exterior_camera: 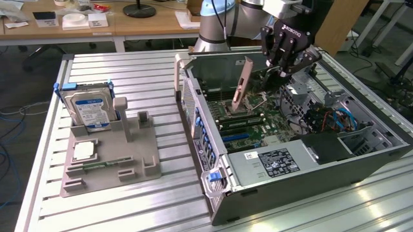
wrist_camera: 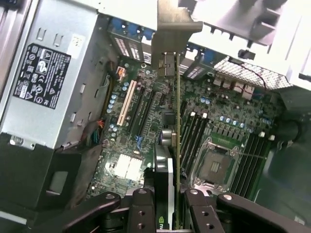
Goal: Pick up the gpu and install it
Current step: 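Insert the gpu into the slot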
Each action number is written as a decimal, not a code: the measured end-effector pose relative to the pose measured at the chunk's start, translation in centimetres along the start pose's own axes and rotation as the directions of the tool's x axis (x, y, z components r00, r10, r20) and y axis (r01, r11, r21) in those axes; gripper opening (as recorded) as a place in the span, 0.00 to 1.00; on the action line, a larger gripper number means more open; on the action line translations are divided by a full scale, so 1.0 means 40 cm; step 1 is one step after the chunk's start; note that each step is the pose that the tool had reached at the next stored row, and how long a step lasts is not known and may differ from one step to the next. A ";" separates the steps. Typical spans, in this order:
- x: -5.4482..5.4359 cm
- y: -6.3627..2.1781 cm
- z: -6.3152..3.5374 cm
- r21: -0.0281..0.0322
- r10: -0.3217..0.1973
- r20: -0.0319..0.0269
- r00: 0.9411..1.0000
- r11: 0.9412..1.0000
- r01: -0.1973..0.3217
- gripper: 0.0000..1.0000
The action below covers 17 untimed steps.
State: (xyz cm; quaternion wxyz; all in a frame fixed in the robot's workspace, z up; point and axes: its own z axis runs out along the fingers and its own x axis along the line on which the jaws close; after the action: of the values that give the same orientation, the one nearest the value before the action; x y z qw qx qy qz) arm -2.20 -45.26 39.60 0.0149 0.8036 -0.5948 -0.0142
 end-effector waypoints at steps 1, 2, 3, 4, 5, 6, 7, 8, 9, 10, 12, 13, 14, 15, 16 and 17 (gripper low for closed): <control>0.000 0.000 0.001 0.000 0.011 0.000 1.000 1.000 -0.011 0.28; -0.001 0.000 0.004 0.001 0.023 0.001 1.000 1.000 -0.023 0.28; -0.001 0.001 0.007 0.001 0.034 0.001 0.999 0.999 -0.034 0.28; -0.001 0.001 0.010 0.001 0.048 0.002 0.999 0.999 -0.048 0.28; -0.001 0.000 0.013 0.001 0.063 0.002 0.998 0.998 -0.063 0.28; -0.001 0.000 0.016 0.002 0.079 0.003 0.997 0.997 -0.079 0.28; -0.001 0.000 0.020 0.002 0.092 0.003 0.996 0.996 -0.092 0.28; -0.001 0.000 0.025 0.002 0.110 0.004 0.994 0.994 -0.110 0.28; -0.001 0.000 0.029 0.002 0.131 0.005 0.991 0.991 -0.131 0.28; -0.001 0.000 0.033 0.002 0.149 0.006 0.989 0.989 -0.149 0.28; -0.001 -0.001 0.049 0.001 0.191 0.008 0.982 0.982 -0.191 0.28; -0.002 -0.003 0.054 0.001 0.193 0.008 0.981 0.981 -0.193 0.28; -0.002 -0.003 0.058 0.001 0.199 0.008 0.980 0.980 -0.199 0.28; -0.002 -0.003 0.063 0.001 0.209 0.008 0.978 0.978 -0.209 0.28; -0.002 -0.003 0.067 0.001 0.226 0.009 0.974 0.974 -0.226 0.28; -0.002 -0.003 0.071 0.001 0.244 0.010 0.970 0.970 -0.244 0.28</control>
State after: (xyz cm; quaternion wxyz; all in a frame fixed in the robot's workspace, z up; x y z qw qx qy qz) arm -2.22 -45.17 36.78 0.0127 0.7243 -0.6892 -0.0156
